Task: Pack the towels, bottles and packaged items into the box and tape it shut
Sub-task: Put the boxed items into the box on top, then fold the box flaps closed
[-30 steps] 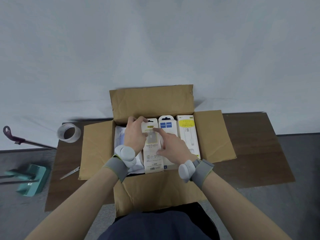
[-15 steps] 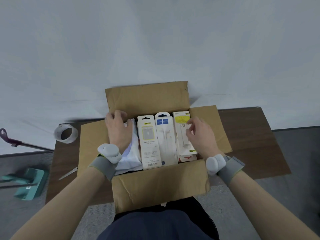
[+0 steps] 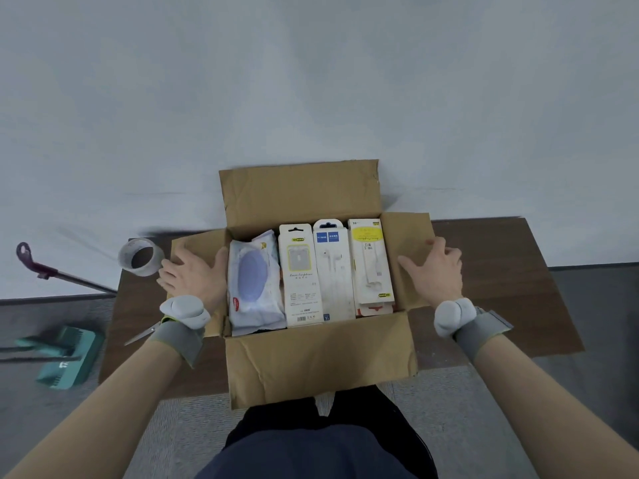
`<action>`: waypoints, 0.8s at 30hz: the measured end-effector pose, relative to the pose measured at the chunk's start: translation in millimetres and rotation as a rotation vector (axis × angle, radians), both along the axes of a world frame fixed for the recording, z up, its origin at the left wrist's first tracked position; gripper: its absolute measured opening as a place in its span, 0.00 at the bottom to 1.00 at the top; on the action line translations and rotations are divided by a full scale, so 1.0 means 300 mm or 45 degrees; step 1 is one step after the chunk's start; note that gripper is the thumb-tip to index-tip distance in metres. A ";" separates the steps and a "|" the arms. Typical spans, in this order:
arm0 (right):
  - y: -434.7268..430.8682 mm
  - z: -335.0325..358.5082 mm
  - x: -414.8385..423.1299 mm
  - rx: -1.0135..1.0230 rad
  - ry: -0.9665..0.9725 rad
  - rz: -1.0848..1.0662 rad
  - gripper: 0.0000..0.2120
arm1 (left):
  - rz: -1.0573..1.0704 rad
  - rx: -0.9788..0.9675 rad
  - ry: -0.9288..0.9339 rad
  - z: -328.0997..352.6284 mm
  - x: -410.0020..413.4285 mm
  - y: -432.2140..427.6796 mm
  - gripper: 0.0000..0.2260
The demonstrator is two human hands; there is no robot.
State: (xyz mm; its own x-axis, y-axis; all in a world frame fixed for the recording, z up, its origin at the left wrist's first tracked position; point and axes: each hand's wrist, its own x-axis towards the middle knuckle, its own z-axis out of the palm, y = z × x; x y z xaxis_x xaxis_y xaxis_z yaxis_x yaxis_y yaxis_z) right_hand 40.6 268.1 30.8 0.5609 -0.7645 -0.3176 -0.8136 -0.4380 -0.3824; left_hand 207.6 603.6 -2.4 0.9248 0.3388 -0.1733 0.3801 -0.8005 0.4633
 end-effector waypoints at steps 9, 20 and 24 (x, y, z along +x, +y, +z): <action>-0.039 -0.025 -0.071 0.142 -0.083 -0.083 0.37 | -0.048 0.220 -0.034 0.062 -0.086 0.037 0.33; 0.004 0.075 -0.174 -0.032 -0.374 0.122 0.40 | -0.330 0.236 -0.389 0.226 -0.243 -0.020 0.28; 0.027 0.118 -0.193 -0.016 -0.483 0.190 0.41 | -0.399 -0.029 -0.397 0.275 -0.304 -0.090 0.25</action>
State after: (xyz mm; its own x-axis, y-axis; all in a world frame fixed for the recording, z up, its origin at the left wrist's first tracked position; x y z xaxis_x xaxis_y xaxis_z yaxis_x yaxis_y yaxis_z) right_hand -17.3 276.2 66.3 0.7415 -0.6685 -0.0581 -0.5430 -0.5469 -0.6372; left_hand 116.4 576.4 80.0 0.9914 0.0330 0.1265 -0.0404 -0.8431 0.5362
